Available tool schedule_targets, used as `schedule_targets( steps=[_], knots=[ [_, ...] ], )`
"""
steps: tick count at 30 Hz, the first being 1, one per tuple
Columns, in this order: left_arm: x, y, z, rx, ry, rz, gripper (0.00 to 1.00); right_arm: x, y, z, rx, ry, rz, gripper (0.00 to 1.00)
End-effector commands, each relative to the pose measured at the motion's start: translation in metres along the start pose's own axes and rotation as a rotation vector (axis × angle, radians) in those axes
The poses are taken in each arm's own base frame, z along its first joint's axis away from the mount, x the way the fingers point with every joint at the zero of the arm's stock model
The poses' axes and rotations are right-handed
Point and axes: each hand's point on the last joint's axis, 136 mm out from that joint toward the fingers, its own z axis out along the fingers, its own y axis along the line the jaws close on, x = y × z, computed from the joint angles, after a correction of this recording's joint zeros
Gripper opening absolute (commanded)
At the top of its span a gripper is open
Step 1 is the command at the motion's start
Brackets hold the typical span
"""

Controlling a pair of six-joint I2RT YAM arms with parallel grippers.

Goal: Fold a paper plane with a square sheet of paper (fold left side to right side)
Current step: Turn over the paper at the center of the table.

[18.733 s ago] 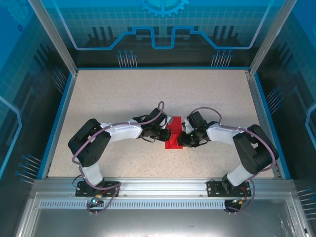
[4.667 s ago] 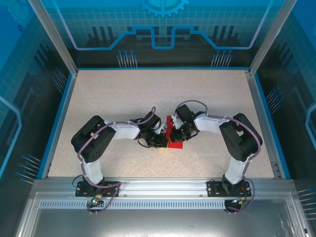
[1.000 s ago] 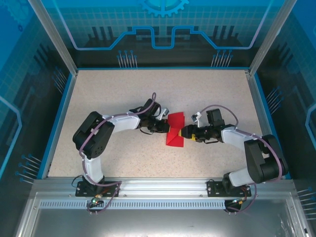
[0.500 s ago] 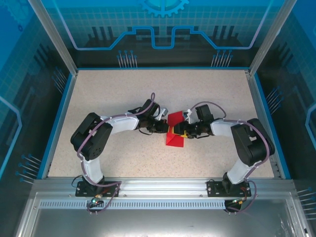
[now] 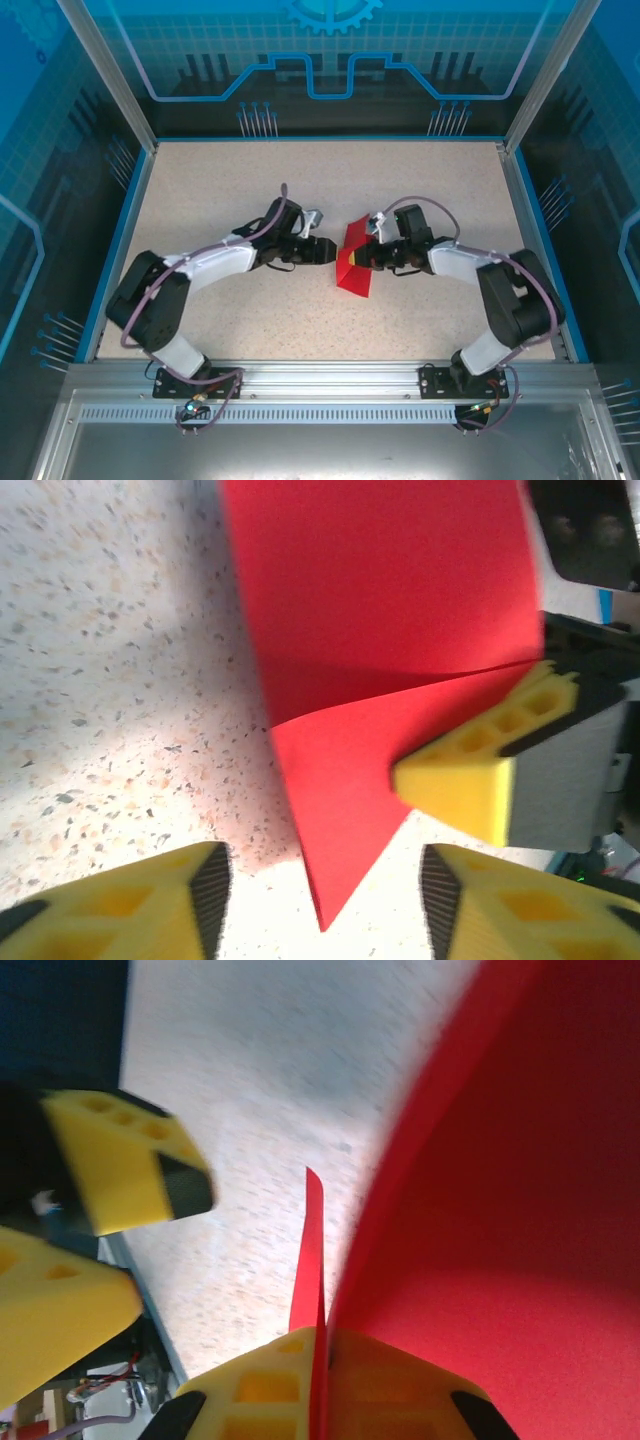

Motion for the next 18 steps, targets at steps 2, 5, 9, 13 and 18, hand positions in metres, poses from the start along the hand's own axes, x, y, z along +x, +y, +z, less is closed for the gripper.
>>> schedule_targets(
  steps=[2, 5, 9, 13, 18],
  knots=[
    [-0.022, -0.039, -0.048, 0.195, -0.131, -0.063, 0.70, -0.022, 0.056, -0.045, -0.143, -0.121, -0.162, 0.04],
    [-0.033, -0.077, -0.076, 0.347, -0.179, -0.038, 0.78, -0.030, 0.093, -0.067, -0.233, -0.166, -0.231, 0.04],
    [-0.041, -0.121, -0.105, 0.535, -0.206, 0.006, 0.81, -0.037, 0.126, -0.085, -0.299, -0.186, -0.268, 0.05],
    [-0.042, -0.141, -0.117, 0.607, -0.215, 0.029, 0.81, -0.041, 0.147, -0.092, -0.360, -0.191, -0.270, 0.05],
    [-0.039, -0.141, -0.112, 0.576, -0.203, 0.027, 0.80, -0.041, 0.166, -0.099, -0.405, -0.200, -0.298, 0.05]
  ],
)
